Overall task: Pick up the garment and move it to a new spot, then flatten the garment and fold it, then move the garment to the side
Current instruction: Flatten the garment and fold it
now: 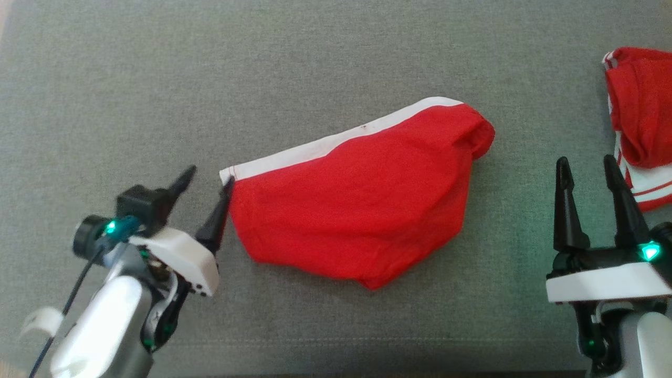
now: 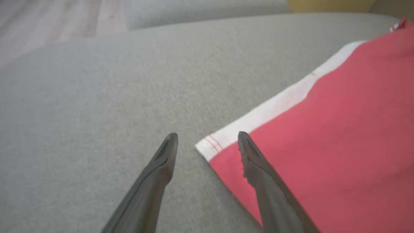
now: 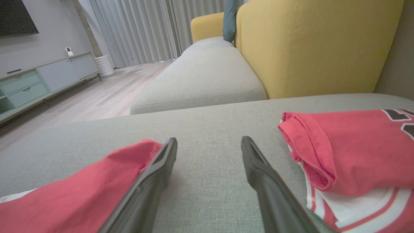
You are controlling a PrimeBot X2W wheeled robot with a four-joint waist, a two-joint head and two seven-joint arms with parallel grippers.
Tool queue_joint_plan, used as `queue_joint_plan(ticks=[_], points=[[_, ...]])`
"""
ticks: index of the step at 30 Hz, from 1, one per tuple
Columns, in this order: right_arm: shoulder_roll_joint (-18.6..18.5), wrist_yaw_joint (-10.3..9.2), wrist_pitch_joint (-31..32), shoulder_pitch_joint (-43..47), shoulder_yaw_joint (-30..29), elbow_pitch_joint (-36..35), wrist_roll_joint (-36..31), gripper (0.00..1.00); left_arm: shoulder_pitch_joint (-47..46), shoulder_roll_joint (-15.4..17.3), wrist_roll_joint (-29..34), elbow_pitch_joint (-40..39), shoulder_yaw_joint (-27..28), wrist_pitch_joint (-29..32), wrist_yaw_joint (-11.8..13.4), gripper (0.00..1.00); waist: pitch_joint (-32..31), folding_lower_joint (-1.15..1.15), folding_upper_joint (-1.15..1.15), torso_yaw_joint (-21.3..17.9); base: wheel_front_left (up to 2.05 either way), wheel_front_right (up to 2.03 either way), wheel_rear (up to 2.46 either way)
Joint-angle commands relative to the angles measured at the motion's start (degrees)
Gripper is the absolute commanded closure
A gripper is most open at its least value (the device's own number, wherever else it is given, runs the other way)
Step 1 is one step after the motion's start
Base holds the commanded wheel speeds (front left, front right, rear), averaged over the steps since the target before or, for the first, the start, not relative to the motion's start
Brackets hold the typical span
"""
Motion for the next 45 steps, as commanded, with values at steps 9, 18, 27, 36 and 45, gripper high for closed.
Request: queue_joint_plan(ticks=[9,18,27,36,45], points=[[-0.3,-0.04,2.3,-1.4,1.4,-5.4,-2.4,0.00,1.7,-1.0,-0.2,-6.2,8.6,-11.8,6.2,0.00,-1.7,0.00,0.00,1.7,0.00,0.00,0.00],[-0.3,-0.04,3.9,-0.5,2.3,-6.2,-3.1,0.00,5.3,-1.2,1.2,-10.1,10.5,-12.9,7.3,0.00,-4.0,0.00,0.00,2.7,0.00,0.00,0.00],[-0.3,-0.04,4.3,1.4,2.7,-5.9,-2.4,0.00,7.4,-0.6,2.3,-11.0,8.9,-13.0,6.3,0.00,-5.3,0.00,0.00,3.0,0.00,0.00,0.00],[-0.3,-0.04,4.7,1.2,2.7,-6.2,-2.6,0.00,7.4,-0.7,2.3,-10.8,8.2,-12.9,6.4,0.00,-5.5,0.00,0.00,3.1,0.00,0.00,0.00],[-0.3,-0.04,5.5,0.9,3.3,-5.7,-2.7,0.00,7.1,-0.5,2.3,-10.8,7.9,-12.8,6.7,0.00,-5.1,0.00,0.00,3.1,0.00,0.00,0.00]])
